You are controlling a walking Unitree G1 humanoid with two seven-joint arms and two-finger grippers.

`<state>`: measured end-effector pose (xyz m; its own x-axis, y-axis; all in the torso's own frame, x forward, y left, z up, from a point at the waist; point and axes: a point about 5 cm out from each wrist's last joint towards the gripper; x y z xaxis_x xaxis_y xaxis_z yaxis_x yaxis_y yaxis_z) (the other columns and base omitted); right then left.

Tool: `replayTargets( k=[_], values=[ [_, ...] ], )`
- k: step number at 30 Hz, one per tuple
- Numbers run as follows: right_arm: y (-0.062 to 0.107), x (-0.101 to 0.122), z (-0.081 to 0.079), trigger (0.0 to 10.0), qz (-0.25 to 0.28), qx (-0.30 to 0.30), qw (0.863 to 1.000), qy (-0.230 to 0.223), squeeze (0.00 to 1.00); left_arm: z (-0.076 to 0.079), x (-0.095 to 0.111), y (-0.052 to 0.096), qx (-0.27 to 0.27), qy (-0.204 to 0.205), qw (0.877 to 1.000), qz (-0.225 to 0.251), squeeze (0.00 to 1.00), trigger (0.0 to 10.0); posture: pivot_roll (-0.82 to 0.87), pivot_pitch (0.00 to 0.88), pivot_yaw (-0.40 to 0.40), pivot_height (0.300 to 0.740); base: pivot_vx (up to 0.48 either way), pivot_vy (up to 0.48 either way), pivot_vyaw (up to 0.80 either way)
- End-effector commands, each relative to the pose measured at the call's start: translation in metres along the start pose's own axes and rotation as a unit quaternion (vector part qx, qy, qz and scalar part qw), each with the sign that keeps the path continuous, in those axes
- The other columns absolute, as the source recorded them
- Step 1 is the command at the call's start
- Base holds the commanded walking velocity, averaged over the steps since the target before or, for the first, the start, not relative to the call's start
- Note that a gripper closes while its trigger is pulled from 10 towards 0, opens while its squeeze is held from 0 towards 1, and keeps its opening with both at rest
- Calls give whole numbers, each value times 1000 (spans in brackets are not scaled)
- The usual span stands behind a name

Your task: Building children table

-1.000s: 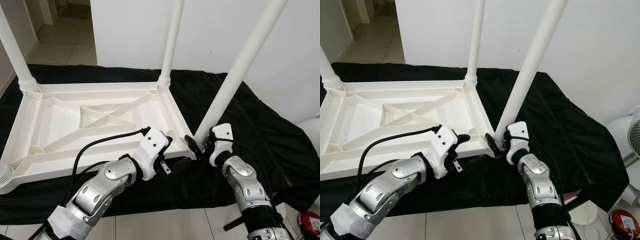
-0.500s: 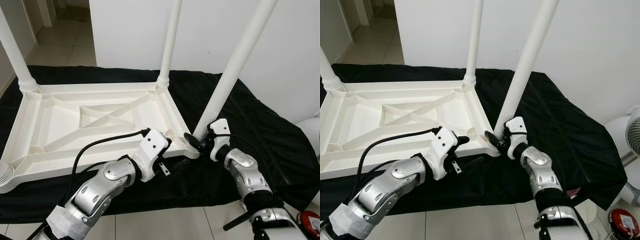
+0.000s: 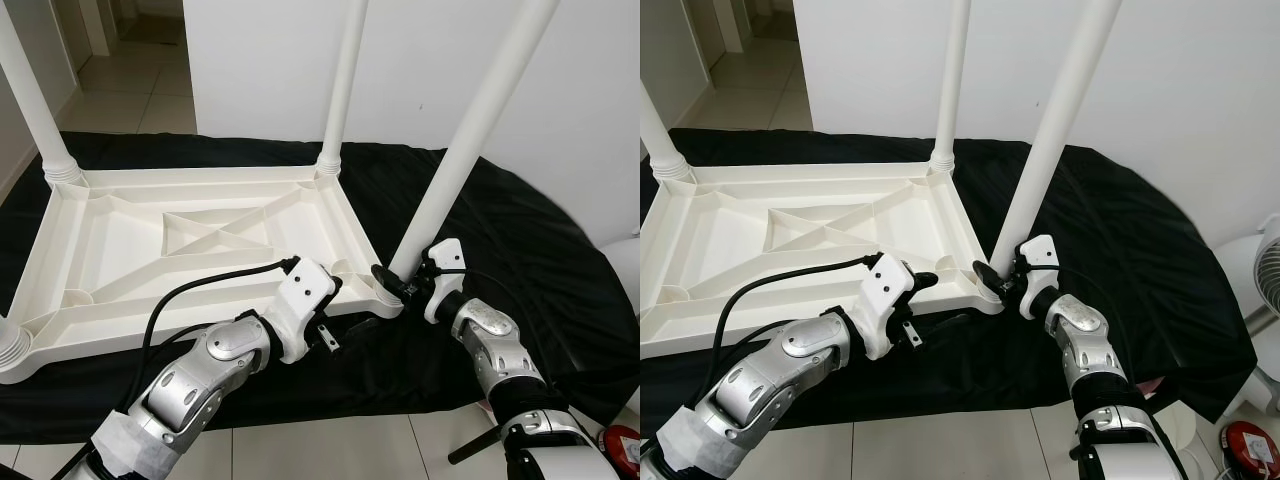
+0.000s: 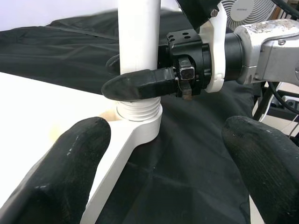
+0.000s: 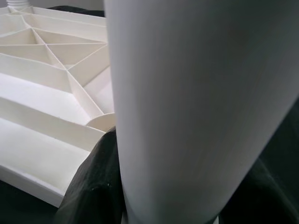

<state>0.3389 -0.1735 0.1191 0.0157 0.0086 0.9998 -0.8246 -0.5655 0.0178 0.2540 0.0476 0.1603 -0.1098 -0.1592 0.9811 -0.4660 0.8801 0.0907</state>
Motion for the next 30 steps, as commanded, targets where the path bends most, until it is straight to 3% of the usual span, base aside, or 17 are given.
replayTargets(
  k=[1,5,7,12,21,24,25,30],
  values=[
    [7,-20,-1,10000,-39,-17,999,-24,0,10,6,-2,-82,-7,997,11,0,10000,-11,0,-75,740,0,0,0],
    [3,-17,-3,10000,-20,-83,995,-57,0,11,5,-2,-83,-6,997,11,0,10000,-14,0,-80,740,0,0,0],
    [3,-17,-3,10000,-20,-83,995,-57,0,11,5,-2,-83,-6,997,11,0,10000,-14,0,-80,740,0,0,0],
    [3,-8,-5,10000,10,-225,969,-102,0,13,4,-3,-88,-2,996,11,0,10000,-19,0,-82,740,0,0,0],
    [9,-5,-18,10000,15,-304,947,-99,0,15,4,-3,-91,-2,996,11,0,10000,-24,0,-83,740,0,0,0],
    [21,-8,-34,10000,8,-413,904,-107,0,16,4,-5,-93,-2,996,12,0,10000,-22,0,-93,740,0,0,0],
    [22,-8,-42,10000,6,-422,899,-119,0,16,4,-5,-93,-2,996,13,0,10000,-22,0,-93,740,0,0,0],
    [19,-9,-53,10000,-1,-410,902,-137,0,16,4,-5,-92,0,996,14,0,10000,-21,0,-94,740,0,0,0]
  ],
)
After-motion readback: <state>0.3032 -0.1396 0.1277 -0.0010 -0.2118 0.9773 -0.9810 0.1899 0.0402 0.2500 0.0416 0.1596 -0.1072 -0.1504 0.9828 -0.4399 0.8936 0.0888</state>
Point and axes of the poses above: a point about 5 cm out from each wrist's last joint towards the gripper, its own y axis pointing back from the gripper into the wrist, its own x axis along the axis of the wrist's last joint, z = x × y, and after that the axes turned 5 degrees about -y, right-handed
